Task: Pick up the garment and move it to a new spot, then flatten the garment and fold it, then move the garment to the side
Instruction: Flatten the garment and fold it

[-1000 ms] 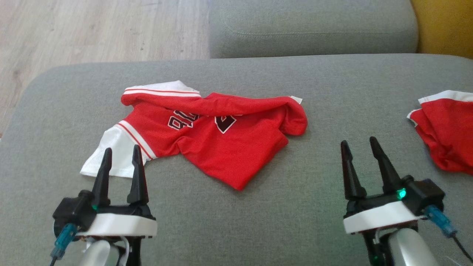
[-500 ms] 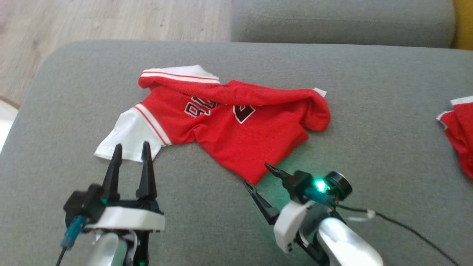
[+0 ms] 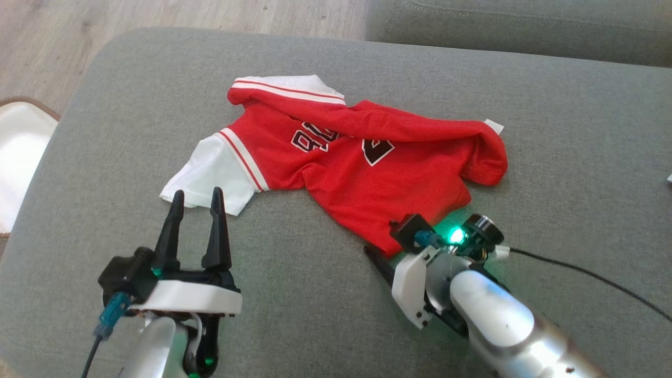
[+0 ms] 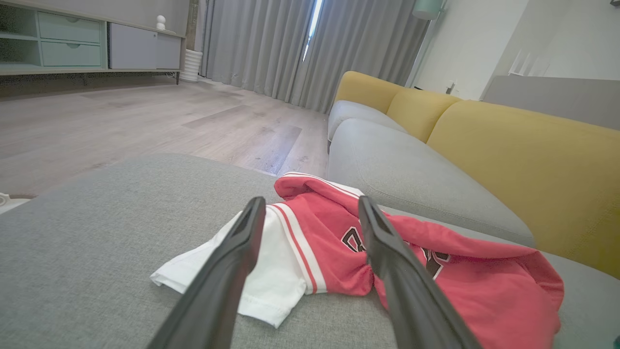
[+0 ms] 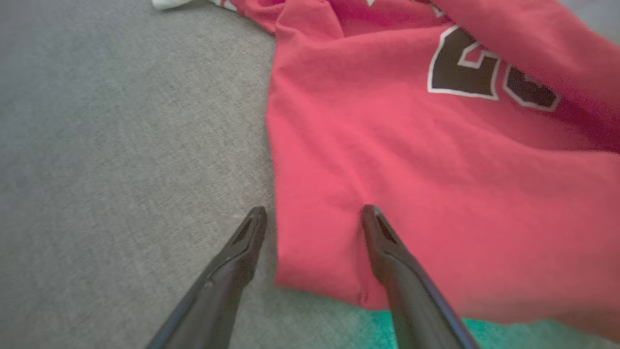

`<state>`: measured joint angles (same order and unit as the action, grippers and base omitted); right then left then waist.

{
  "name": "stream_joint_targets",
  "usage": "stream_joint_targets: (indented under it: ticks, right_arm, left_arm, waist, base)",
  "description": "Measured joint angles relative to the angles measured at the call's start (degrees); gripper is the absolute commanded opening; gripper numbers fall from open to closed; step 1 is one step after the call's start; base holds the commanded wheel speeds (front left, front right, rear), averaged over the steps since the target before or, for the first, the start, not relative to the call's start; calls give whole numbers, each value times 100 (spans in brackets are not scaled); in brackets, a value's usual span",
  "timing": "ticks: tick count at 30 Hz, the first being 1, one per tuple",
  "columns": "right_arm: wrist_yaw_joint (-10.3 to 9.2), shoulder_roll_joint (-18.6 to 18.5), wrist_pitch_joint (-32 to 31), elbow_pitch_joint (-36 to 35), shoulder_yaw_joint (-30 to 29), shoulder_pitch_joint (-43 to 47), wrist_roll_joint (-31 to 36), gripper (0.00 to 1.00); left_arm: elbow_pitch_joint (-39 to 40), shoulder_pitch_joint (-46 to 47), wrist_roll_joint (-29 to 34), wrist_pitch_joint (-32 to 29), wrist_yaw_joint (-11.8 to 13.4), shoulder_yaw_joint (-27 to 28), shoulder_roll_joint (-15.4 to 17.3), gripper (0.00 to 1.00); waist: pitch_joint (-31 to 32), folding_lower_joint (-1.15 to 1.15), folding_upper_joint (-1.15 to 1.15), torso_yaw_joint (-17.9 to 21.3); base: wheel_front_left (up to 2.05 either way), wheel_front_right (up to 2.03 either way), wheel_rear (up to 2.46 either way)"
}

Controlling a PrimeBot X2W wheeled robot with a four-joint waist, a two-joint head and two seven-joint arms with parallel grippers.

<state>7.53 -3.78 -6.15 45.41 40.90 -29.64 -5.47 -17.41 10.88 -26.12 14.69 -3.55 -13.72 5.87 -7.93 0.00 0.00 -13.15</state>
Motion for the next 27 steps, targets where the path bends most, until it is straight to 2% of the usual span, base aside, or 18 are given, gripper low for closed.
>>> stream_joint_targets:
  ticks: [6,8,9,14,20,25,27]
  right_arm:
    - [0,14,67,292,12,-221,-1,98]
    - [1,35,179,386,-51,-274,9,19]
    - [1,34,230,427,-73,-293,49,0]
    - [1,30,493,569,-321,-325,303,0]
    - [0,-129,876,492,-959,-348,783,0]
    - [1,-533,1021,70,-1457,-353,1262,0]
    - [1,-922,1012,-243,-1545,-351,1581,0]
  left_arm:
    - [-37,70,56,0,-55,96,-88,100]
    - [-56,72,84,0,-59,119,-115,100]
    - [-76,72,102,0,-96,133,-122,100]
    - [-96,71,149,0,-154,277,-141,100]
    - [-93,48,208,0,-207,343,-166,100]
    - [-78,22,270,0,-238,427,-180,100]
    - [-69,-11,308,0,-252,430,-196,100]
  waist:
    - [-43,0,0,-16]
    - [-51,0,0,2]
    - [-51,0,0,21]
    - [-2,0,0,172]
    - [125,0,0,451]
    - [280,-1,0,705]
    - [379,-1,0,825]
  base:
    - [0,0,0]
    - [0,0,0]
    - [0,0,0]
    - [0,0,0]
    - [0,0,0]
    - [0,0,0]
    - [0,0,0]
